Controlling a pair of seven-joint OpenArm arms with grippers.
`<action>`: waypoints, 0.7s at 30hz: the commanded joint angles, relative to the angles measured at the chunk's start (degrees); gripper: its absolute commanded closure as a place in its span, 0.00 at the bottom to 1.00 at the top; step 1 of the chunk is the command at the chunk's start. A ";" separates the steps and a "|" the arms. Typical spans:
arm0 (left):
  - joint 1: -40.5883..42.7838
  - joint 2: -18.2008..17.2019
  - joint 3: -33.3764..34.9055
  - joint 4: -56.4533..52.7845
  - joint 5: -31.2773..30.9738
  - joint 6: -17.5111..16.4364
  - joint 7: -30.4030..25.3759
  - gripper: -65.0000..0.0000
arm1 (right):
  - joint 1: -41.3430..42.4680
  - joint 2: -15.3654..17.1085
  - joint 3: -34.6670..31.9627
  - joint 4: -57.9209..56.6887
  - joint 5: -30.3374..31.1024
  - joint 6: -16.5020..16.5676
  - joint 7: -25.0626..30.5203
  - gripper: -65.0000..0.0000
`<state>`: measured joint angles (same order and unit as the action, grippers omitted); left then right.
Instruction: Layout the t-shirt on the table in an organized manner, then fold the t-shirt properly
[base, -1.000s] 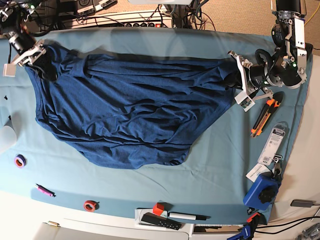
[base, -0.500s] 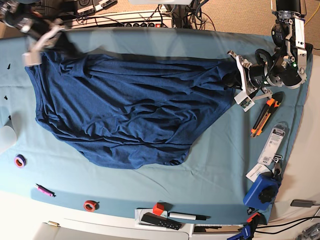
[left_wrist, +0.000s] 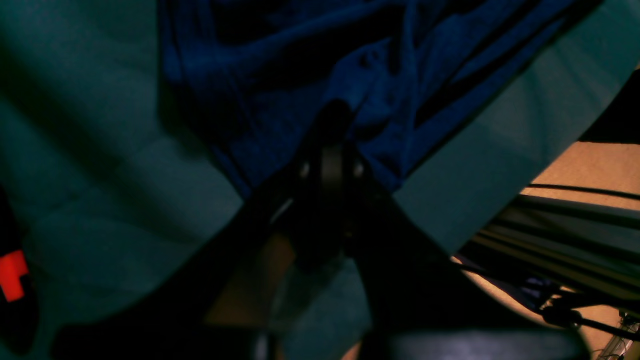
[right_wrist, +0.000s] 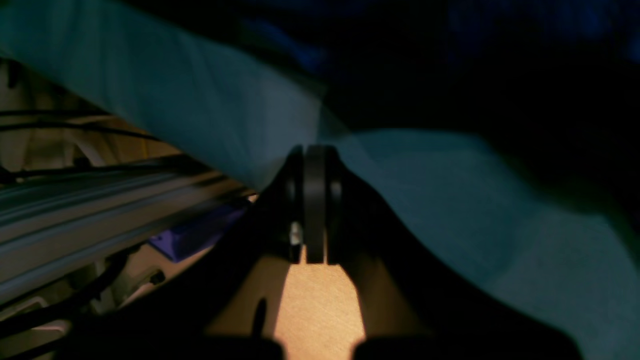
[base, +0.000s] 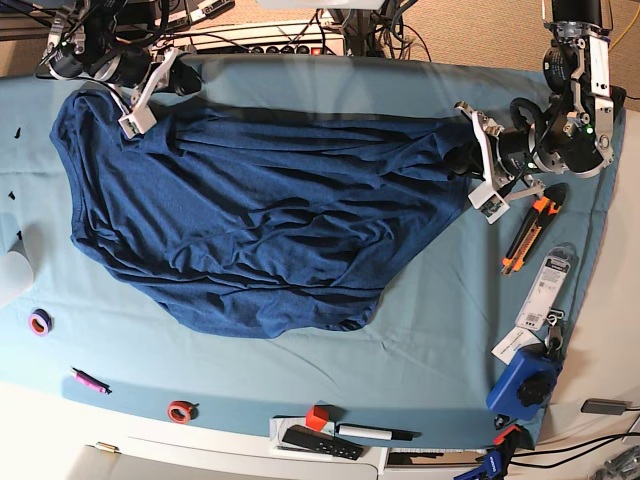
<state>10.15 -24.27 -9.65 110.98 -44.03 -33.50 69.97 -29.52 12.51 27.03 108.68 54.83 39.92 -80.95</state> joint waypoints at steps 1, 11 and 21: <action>-0.48 -0.48 -0.37 0.92 -0.83 -0.20 -1.09 1.00 | 0.00 0.85 0.44 0.87 1.68 0.08 0.95 1.00; -0.48 -0.48 -0.37 0.92 -0.81 -0.20 -1.92 1.00 | -0.02 0.79 0.44 0.85 2.40 0.08 0.95 0.56; -0.48 -0.48 -0.37 0.94 -0.81 -0.20 -2.08 1.00 | 0.00 0.48 0.39 0.72 -8.55 0.08 0.95 0.56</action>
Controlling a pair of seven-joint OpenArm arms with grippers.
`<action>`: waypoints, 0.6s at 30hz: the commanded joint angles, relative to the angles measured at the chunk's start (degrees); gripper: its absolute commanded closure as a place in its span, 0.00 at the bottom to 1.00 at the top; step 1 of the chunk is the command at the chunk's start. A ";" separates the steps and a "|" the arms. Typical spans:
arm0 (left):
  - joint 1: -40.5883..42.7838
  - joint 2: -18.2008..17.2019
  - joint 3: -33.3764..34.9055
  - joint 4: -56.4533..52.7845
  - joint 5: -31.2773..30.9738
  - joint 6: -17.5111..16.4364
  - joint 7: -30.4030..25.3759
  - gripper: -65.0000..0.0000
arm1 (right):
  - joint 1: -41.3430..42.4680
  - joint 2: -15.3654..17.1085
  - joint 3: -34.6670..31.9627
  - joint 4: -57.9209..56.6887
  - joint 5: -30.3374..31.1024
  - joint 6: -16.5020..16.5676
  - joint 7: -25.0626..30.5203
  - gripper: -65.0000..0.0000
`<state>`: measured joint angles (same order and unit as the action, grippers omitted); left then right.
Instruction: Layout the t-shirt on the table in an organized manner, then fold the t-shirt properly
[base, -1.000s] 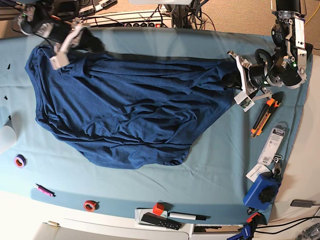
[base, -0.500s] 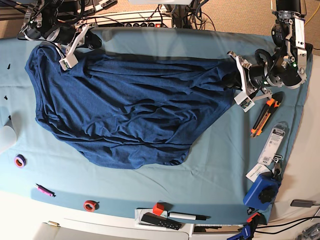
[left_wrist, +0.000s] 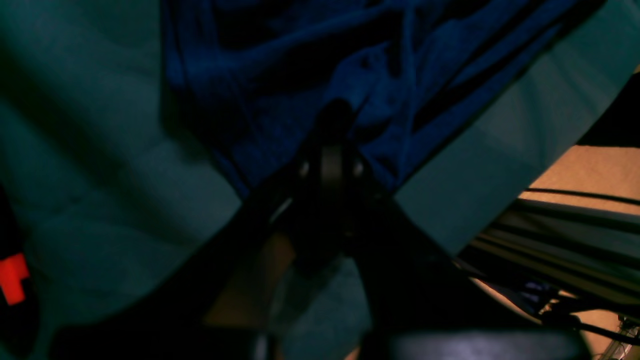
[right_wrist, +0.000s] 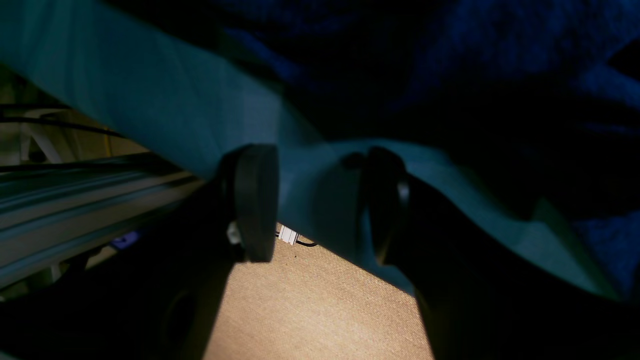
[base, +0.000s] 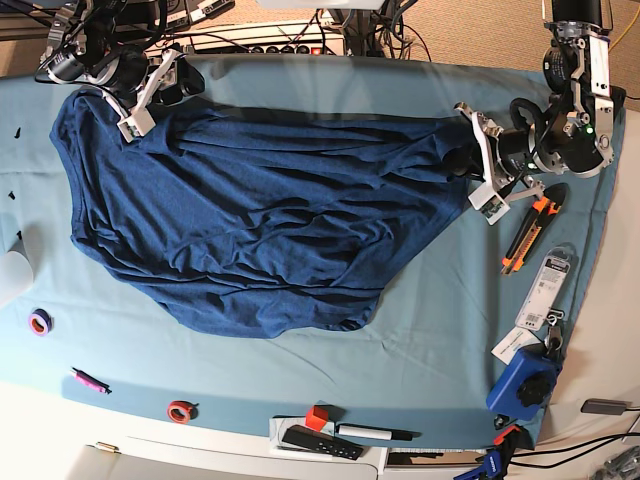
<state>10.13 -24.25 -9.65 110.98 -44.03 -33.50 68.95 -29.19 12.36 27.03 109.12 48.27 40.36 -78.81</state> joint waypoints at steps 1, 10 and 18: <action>-0.46 -0.50 -0.37 0.94 -0.81 -0.20 -1.07 1.00 | -0.35 0.63 0.39 0.28 -1.68 -0.36 -1.19 0.56; -0.46 -0.50 -0.37 0.94 -0.81 -0.20 -1.38 1.00 | -0.33 0.63 0.39 0.28 -1.64 -0.36 -1.19 0.90; -0.46 -0.50 -0.37 0.92 -0.81 -0.20 -1.46 1.00 | -0.31 0.63 0.39 0.28 -1.60 -0.36 1.16 1.00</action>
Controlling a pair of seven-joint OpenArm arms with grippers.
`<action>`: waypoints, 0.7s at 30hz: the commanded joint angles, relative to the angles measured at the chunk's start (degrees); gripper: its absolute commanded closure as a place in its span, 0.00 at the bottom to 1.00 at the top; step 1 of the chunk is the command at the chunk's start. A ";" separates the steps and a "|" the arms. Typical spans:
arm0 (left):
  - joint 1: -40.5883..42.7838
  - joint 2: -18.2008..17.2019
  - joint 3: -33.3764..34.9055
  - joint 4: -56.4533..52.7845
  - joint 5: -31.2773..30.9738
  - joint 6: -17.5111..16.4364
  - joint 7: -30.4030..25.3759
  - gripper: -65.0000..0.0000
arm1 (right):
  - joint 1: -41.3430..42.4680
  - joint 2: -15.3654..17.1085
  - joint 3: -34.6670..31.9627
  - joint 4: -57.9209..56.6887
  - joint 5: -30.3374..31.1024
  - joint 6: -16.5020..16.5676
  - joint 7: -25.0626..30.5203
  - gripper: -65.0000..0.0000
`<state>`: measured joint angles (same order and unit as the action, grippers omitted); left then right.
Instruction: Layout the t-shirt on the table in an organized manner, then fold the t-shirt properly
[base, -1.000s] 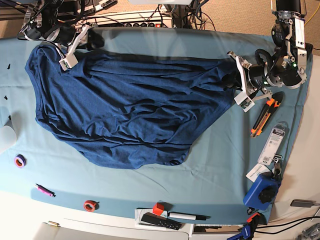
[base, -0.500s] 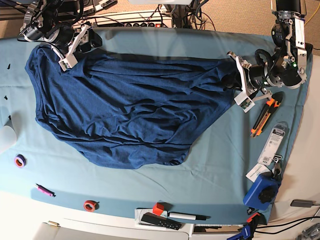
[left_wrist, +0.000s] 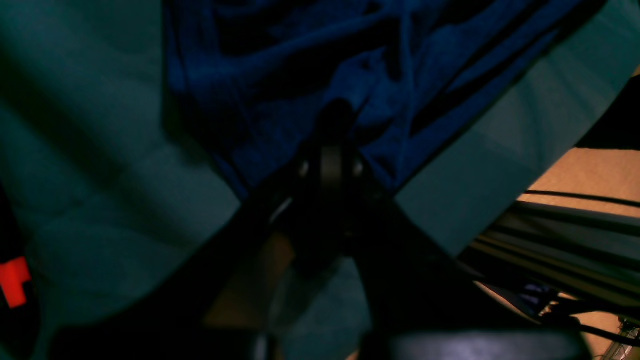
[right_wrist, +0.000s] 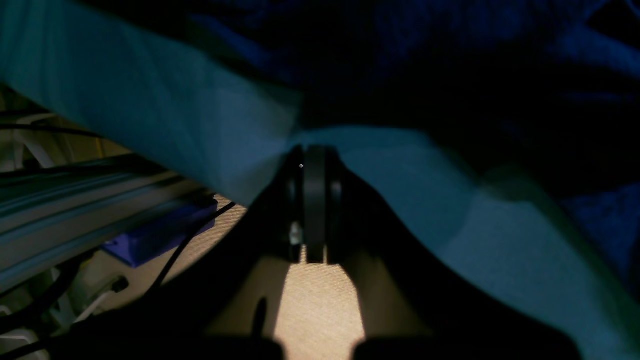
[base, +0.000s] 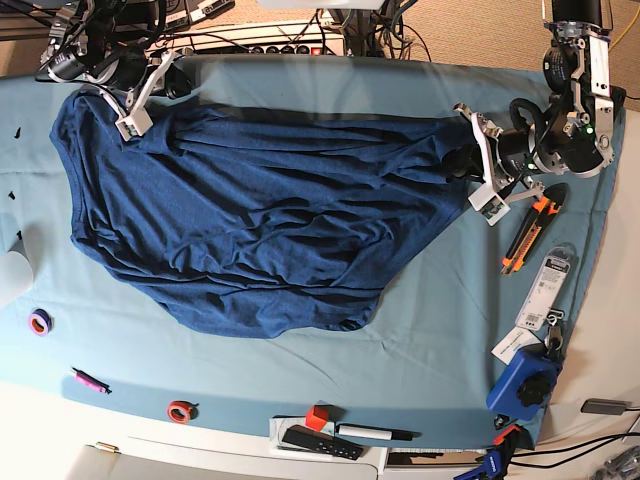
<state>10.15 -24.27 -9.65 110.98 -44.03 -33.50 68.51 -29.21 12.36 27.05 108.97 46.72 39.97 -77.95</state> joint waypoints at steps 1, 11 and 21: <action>-0.48 -0.48 -0.37 0.92 -0.83 -0.20 -1.03 1.00 | -0.28 0.63 0.37 0.44 -0.07 0.03 0.24 1.00; -0.48 -0.48 -0.37 0.94 -0.81 -0.20 -1.03 1.00 | -0.31 0.44 0.33 0.42 -4.28 0.03 4.66 0.64; -0.48 -0.48 -0.37 0.92 -0.83 -0.22 -1.60 1.00 | -0.07 -4.17 0.26 0.42 -10.16 0.03 9.33 0.64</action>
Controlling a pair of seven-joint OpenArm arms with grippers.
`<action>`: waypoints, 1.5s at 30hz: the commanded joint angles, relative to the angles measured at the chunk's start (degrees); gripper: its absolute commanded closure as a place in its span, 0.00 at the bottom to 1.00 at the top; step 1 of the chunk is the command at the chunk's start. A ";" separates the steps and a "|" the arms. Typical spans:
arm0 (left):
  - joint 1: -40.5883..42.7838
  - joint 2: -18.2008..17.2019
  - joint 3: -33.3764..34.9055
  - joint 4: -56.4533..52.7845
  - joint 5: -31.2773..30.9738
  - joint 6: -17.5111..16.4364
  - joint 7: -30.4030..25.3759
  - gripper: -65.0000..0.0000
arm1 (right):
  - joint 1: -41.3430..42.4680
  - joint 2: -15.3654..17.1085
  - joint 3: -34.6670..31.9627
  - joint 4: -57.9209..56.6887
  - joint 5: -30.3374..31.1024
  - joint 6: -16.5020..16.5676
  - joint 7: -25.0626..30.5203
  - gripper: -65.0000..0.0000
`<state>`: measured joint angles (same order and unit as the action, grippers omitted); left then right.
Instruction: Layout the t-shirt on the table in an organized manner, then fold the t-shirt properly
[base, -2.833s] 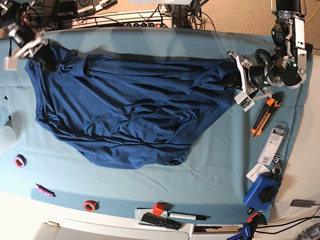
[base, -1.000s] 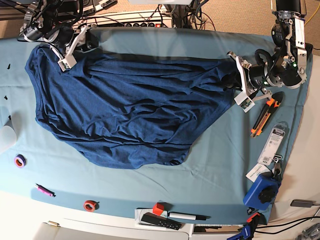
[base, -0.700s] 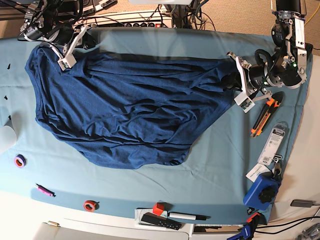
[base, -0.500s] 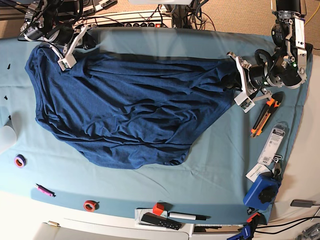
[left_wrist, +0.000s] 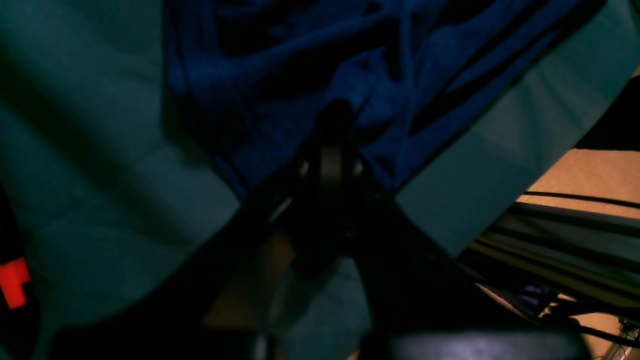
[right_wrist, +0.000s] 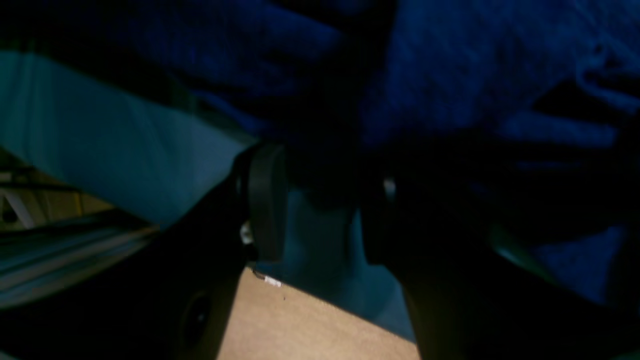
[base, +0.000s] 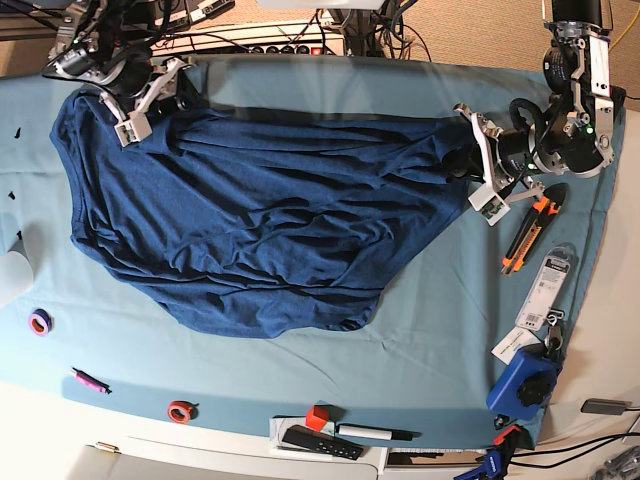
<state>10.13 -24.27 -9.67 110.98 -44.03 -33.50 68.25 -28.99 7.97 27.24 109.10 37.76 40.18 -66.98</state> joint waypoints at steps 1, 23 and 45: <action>-0.46 -0.48 -0.35 0.92 -0.81 -0.22 -1.42 1.00 | 0.15 -0.09 0.04 0.26 -2.16 -0.18 -1.64 0.64; -0.46 -0.48 -0.35 0.92 -0.81 -0.20 -1.40 1.00 | 5.29 -0.52 0.07 -8.22 7.96 -0.18 -13.02 1.00; -0.46 -0.48 -0.35 0.94 -0.81 -0.17 -1.40 1.00 | 3.76 -0.50 0.20 15.08 11.30 -0.18 -13.02 1.00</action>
<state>10.13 -24.27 -9.65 110.98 -44.03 -33.50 67.88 -25.23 6.83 27.24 123.22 48.12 39.94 -80.95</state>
